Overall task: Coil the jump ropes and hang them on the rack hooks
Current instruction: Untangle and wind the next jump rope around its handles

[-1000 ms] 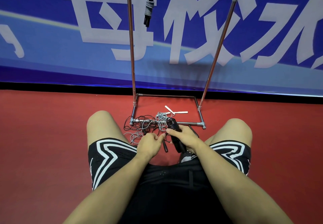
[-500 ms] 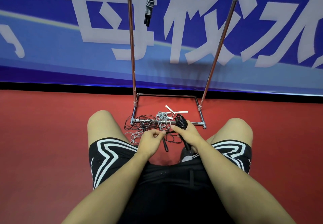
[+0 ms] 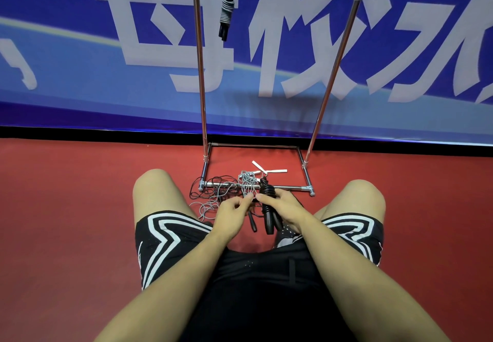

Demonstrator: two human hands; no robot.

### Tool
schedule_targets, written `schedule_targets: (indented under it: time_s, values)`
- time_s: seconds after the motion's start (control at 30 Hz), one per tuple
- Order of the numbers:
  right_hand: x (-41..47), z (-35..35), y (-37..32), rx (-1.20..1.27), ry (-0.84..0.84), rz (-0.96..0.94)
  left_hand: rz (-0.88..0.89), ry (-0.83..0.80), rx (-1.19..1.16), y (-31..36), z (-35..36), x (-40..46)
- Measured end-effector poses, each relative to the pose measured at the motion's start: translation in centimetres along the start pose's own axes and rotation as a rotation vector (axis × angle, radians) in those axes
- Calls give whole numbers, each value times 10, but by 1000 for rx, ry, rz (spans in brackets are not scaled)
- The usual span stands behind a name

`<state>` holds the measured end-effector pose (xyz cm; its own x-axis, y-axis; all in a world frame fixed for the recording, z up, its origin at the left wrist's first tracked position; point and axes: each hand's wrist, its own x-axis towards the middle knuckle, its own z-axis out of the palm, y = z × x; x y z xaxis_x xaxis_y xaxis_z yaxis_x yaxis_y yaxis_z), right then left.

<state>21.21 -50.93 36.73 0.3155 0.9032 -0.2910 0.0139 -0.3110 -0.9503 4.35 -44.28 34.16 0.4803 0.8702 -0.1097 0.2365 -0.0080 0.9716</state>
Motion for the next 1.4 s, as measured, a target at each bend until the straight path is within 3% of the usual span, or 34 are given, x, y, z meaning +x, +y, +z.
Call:
schedule_targets:
  time_s: [0.2, 0.37, 0.63, 1.1, 1.4]
  values:
    - [-8, 0, -10, 3, -83, -19, -61, -67, -311, 12, 1, -8]
    - [-6, 2, -3, 144, -82, 6, -119, -113, -479, 23, -4, -13]
    - [-10, 5, -11, 434, -136, 202, -118, -107, -448, 22, -3, -15]
    - [-7, 3, -2, 253, -113, 66, -105, -76, -395, 21, 0, -14]
    - [-8, 5, -5, 131, -68, -10, -8, 33, -547, 24, -2, -11]
